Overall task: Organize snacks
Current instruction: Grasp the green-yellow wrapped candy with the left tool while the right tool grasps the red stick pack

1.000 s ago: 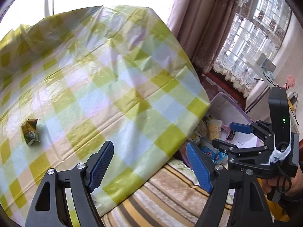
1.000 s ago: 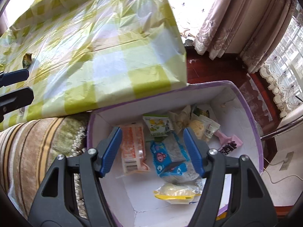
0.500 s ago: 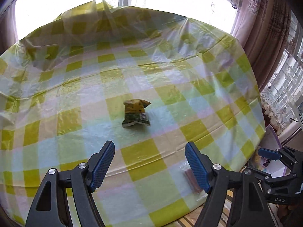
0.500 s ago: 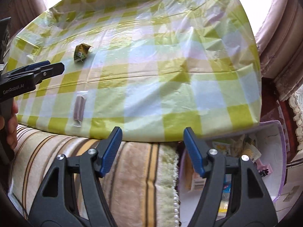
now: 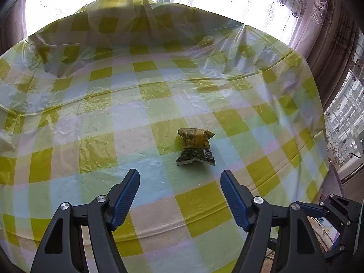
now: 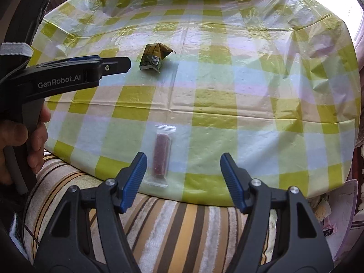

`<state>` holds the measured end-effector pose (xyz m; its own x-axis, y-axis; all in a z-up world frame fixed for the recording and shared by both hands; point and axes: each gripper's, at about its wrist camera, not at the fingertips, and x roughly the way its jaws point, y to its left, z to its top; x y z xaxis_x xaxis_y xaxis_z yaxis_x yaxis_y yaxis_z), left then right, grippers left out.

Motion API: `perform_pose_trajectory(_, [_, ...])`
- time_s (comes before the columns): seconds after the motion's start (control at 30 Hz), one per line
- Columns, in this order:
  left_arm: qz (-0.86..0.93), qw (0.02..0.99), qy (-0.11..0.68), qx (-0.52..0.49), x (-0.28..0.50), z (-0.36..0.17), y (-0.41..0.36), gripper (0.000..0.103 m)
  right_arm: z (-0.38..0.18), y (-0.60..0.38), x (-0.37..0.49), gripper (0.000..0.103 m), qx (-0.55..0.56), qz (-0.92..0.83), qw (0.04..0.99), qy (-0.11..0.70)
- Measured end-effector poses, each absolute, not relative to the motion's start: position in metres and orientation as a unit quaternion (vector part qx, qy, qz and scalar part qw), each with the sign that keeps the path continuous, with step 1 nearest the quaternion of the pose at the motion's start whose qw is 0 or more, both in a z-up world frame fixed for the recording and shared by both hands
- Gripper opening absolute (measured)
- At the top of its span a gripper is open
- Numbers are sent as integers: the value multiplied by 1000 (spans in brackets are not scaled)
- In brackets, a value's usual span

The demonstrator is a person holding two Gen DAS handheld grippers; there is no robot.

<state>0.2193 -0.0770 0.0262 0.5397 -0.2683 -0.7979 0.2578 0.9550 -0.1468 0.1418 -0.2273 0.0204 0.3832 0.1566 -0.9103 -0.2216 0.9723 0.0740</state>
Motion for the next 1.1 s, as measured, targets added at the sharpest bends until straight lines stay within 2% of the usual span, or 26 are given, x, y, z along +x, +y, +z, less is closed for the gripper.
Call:
perform_pose_trajectory(0.07, [-158, 875, 457, -12, 226, 25, -79, 74, 16, -223, 144, 70, -31, 115, 827, 549])
perform_pose_trajectory(0.23, [-167, 871, 461, -15, 243, 18, -86, 73, 6, -215, 151, 61, -33, 115, 821, 558])
perform_pose_trajectory(0.37, [-177, 866, 467, -23, 259, 12, -93, 69, 2, -213, 154, 53, -34, 116, 818, 562])
perform_pose_trajectory(0.53, [-179, 859, 478, -30, 274, 2, -99, 61, 2, -212, 155, 51, -37, 113, 821, 558])
perform_pose_trajectory(0.6, [-181, 856, 483, -33, 277, -2, -100, 46, 2, -210, 157, 44, -43, 109, 824, 555])
perform_pose_trajectory(0.67, [-186, 853, 487, -36, 279, -6, -100, 38, 2, -209, 157, 30, -48, 107, 826, 552])
perform_pose_trajectory(0.77, [-185, 856, 482, -34, 276, -6, -100, 36, 2, -207, 157, 20, -49, 109, 827, 550])
perform_pose_trajectory(1.1, [-175, 863, 473, -37, 260, -4, -95, 33, 7, -216, 157, 15, -29, 100, 832, 546])
